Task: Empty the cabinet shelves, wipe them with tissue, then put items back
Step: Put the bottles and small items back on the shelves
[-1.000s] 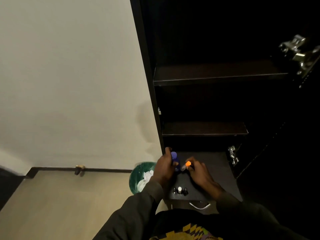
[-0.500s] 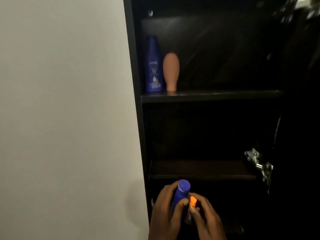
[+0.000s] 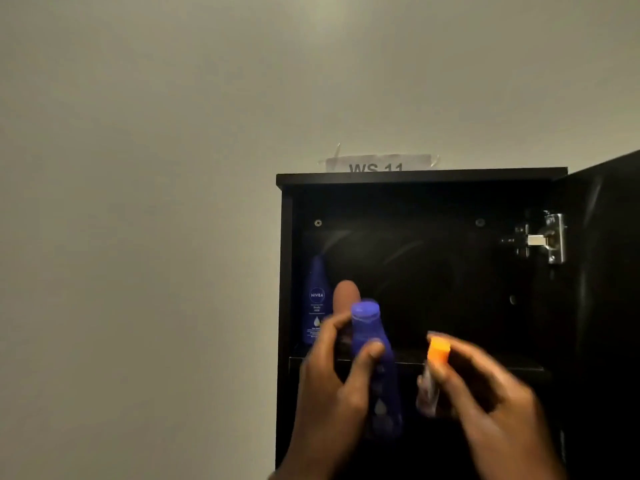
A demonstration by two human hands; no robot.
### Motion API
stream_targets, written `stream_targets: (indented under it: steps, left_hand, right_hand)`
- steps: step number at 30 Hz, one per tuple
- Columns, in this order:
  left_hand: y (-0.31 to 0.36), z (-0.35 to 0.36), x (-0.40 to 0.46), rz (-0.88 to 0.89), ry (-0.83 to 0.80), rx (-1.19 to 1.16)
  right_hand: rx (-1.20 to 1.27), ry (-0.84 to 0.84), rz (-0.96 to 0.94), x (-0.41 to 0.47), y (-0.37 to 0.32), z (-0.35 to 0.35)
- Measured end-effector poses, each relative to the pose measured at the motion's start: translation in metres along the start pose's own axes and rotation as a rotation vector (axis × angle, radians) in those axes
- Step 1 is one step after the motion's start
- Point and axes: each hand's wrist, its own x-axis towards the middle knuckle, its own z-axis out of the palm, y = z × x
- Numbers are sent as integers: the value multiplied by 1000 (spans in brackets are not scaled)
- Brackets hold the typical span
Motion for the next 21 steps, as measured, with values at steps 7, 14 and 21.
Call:
stream_targets:
  steps: [7, 14, 21]
  left_hand:
    - [29, 8, 90, 10, -45, 190]
    - [16, 27, 129, -30, -163, 293]
    - [0, 35, 144, 162, -225, 509]
  right_hand:
    - [-145, -45, 18, 96, 0, 13]
    - [-387, -58, 70, 132, 14, 27]
    - [-390, -116, 185, 136, 36, 23]
